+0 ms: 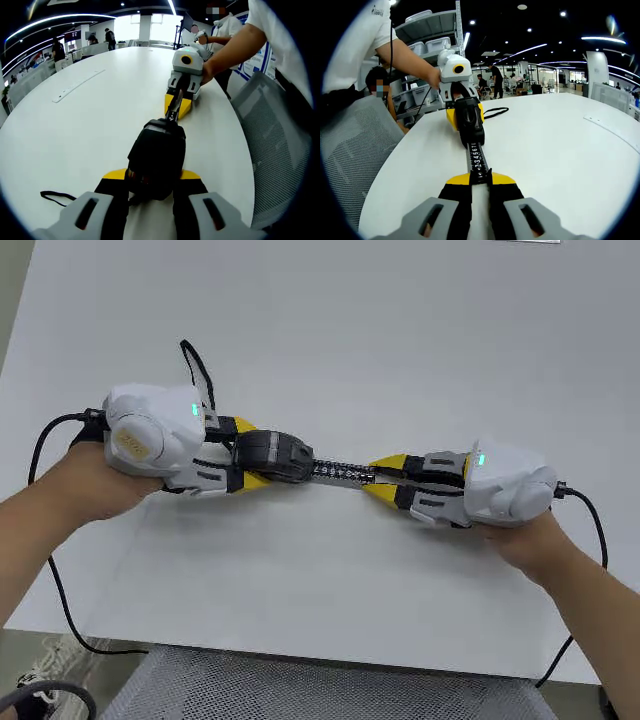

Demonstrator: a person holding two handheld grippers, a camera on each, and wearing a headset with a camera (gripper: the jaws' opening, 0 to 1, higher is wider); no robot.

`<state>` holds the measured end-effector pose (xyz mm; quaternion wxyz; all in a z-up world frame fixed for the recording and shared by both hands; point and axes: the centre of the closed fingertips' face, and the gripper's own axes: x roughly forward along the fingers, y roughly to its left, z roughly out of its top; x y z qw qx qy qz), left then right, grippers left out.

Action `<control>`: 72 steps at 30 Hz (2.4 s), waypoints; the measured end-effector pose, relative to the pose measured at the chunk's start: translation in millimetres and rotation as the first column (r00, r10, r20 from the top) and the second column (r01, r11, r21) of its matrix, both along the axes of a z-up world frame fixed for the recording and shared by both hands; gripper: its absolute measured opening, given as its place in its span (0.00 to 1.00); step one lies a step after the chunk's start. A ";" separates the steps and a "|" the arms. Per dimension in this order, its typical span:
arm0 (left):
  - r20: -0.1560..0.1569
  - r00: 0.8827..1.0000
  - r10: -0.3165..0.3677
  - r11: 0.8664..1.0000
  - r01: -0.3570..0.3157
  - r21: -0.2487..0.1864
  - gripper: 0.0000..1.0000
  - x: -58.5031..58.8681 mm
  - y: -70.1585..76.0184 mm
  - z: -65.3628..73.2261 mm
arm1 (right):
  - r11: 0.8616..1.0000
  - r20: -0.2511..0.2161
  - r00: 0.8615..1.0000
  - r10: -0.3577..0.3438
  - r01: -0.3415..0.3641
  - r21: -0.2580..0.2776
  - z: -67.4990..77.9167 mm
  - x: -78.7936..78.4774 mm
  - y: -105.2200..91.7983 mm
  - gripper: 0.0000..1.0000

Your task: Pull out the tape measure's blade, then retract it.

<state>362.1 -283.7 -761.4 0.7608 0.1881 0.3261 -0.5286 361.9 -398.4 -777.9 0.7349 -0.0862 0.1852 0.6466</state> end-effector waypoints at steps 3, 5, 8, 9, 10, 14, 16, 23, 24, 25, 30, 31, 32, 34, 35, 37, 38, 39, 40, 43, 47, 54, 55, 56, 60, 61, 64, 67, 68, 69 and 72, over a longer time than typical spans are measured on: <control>0.000 1.000 -0.002 1.000 0.002 -0.002 0.30 -0.1 0.1 -0.1 | 1.000 -0.006 1.000 -0.007 0.007 0.000 -0.1 -0.2 -2.6 0.10; 0.000 1.000 -0.002 1.000 0.002 -0.002 0.30 -0.2 0.2 -0.2 | 1.000 -0.009 1.000 -0.010 0.010 -0.001 -0.4 0.1 -4.7 0.10; 0.000 1.000 -0.001 1.000 0.001 -0.001 0.30 -0.2 0.4 -0.4 | 1.000 -0.015 1.000 -0.019 0.019 0.000 -0.4 0.6 -9.1 0.10; 0.000 1.000 -0.002 1.000 0.002 -0.001 0.30 -0.4 0.5 -0.5 | 1.000 -0.014 1.000 -0.020 0.020 0.001 -0.3 0.7 -10.8 0.10; 0.000 1.000 -0.002 1.000 0.002 -0.001 0.30 -0.4 0.6 -0.6 | 1.000 -0.013 1.000 -0.022 0.022 0.000 -0.2 0.6 -12.4 0.10; -0.001 1.000 -0.003 1.000 0.003 -0.002 0.30 -0.6 0.7 -0.7 | 0.999 -0.018 0.999 -0.032 0.032 0.001 0.5 0.1 -19.7 0.10; -0.001 1.000 -0.003 1.000 0.003 -0.002 0.30 -0.5 0.7 -0.7 | 0.999 -0.015 0.999 -0.035 0.035 0.000 0.8 -0.3 -22.7 0.10; 0.000 1.000 -0.003 1.000 0.003 -0.001 0.30 -0.6 0.5 -0.5 | 0.999 -0.027 0.998 -0.053 0.053 0.004 2.7 -0.9 -31.8 0.10; -0.001 1.000 -0.001 1.000 0.001 -0.002 0.30 -0.4 0.6 -0.6 | 0.998 -0.025 0.998 -0.057 0.057 0.004 3.4 -0.9 -32.6 0.10; -0.001 1.000 -0.001 1.000 0.001 -0.003 0.30 -0.3 0.7 -0.6 | 0.998 -0.025 0.998 -0.058 0.058 0.004 3.8 -1.1 -33.3 0.10; -0.002 1.000 -0.001 1.000 0.001 -0.002 0.30 -0.5 0.5 -0.5 | 0.998 -0.031 0.997 -0.069 0.069 0.004 6.2 -3.2 -40.1 0.10; -0.001 1.000 -0.002 1.000 0.002 -0.002 0.30 -0.6 0.5 -0.5 | 0.998 -0.032 0.997 -0.070 0.070 0.004 6.7 -3.7 -41.1 0.10; -0.001 1.000 -0.002 1.000 0.002 -0.002 0.30 -0.5 0.4 -0.5 | 0.997 -0.030 0.997 -0.071 0.071 0.004 7.4 -4.2 -42.4 0.10; -0.001 1.000 -0.003 1.000 0.003 -0.002 0.30 -0.6 0.2 -0.3 | 0.997 -0.033 0.997 -0.076 0.076 0.005 8.4 -4.6 -45.1 0.10; -0.001 1.000 -0.003 1.000 0.003 -0.002 0.30 -0.6 0.2 -0.5 | 0.997 -0.034 0.996 -0.077 0.077 0.005 8.7 -4.7 -46.1 0.10; -0.002 1.000 -0.002 1.000 0.002 -0.003 0.30 -0.5 0.2 -0.7 | 0.997 -0.032 0.996 -0.077 0.077 0.004 9.1 -5.0 -48.3 0.10; -0.001 1.000 -0.002 1.000 0.002 -0.002 0.30 -0.5 0.2 -0.8 | 0.997 -0.031 0.997 -0.076 0.076 0.004 9.4 -5.2 -49.2 0.10; -0.001 1.000 -0.003 1.000 0.003 -0.001 0.30 -0.5 0.2 -0.9 | 0.997 -0.031 0.997 -0.075 0.075 0.005 9.7 -5.2 -51.0 0.09; -0.001 1.000 -0.002 1.000 0.002 -0.001 0.30 -0.4 0.3 -1.0 | 0.997 -0.031 0.997 -0.075 0.075 0.004 9.9 -5.0 -52.1 0.09; -0.003 1.000 -0.001 1.000 0.001 -0.003 0.30 -0.4 0.2 -1.1 | 0.997 -0.035 0.996 -0.077 0.077 0.004 10.4 -4.7 -57.2 0.09; -0.005 1.000 -0.001 1.000 0.001 -0.004 0.30 -0.6 -0.2 -0.8 | 0.997 -0.039 0.996 -0.078 0.079 0.004 9.1 -3.4 -66.9 0.09; -0.009 1.000 0.004 1.000 -0.004 -0.008 0.30 -0.1 -0.5 -0.8 | 0.996 -0.050 0.995 -0.089 0.089 0.003 7.8 -0.8 -80.7 0.09; -0.009 1.000 0.004 1.000 -0.005 -0.008 0.30 -0.2 -0.5 -0.9 | 0.996 -0.051 0.995 -0.090 0.090 0.003 7.7 -0.7 -81.9 0.09; -0.009 1.000 0.004 1.000 -0.004 -0.007 0.30 -0.2 -0.5 -0.9 | 0.996 -0.051 0.995 -0.088 0.089 0.003 7.5 -1.1 -82.6 0.09; -0.009 1.000 0.004 1.000 -0.004 -0.006 0.30 -0.6 -0.5 -0.7 | 0.996 -0.058 0.994 -0.088 0.088 0.003 6.9 -1.3 -84.6 0.09; -0.009 1.000 0.003 1.000 -0.004 -0.006 0.30 -0.5 -0.4 -0.8 | 0.996 -0.060 0.994 -0.088 0.088 0.003 6.9 -1.3 -85.1 0.09; -0.008 1.000 0.002 1.000 -0.002 -0.005 0.30 -0.6 -0.2 -1.0 | 0.996 -0.062 0.994 -0.087 0.087 0.003 6.6 -1.6 -86.8 0.09; -0.008 1.000 0.002 1.000 -0.002 -0.004 0.30 -0.8 0.0 -1.2 | 0.996 -0.068 0.994 -0.087 0.087 0.003 6.7 -1.9 -88.5 0.09; -0.008 1.000 0.001 1.000 -0.001 -0.003 0.30 -0.9 0.0 -1.2 | 0.996 -0.068 0.994 -0.086 0.087 0.002 6.5 -2.0 -89.1 0.09; -0.008 1.000 0.001 1.000 -0.001 -0.002 0.30 -0.9 0.0 -1.2 | 0.996 -0.063 0.994 -0.086 0.086 0.001 6.5 -1.9 -90.2 0.09; -0.008 1.000 0.003 1.000 -0.003 -0.001 0.30 -1.0 -0.2 -1.0 | 0.996 -0.068 0.993 -0.092 0.093 0.002 6.4 -1.8 -93.5 0.09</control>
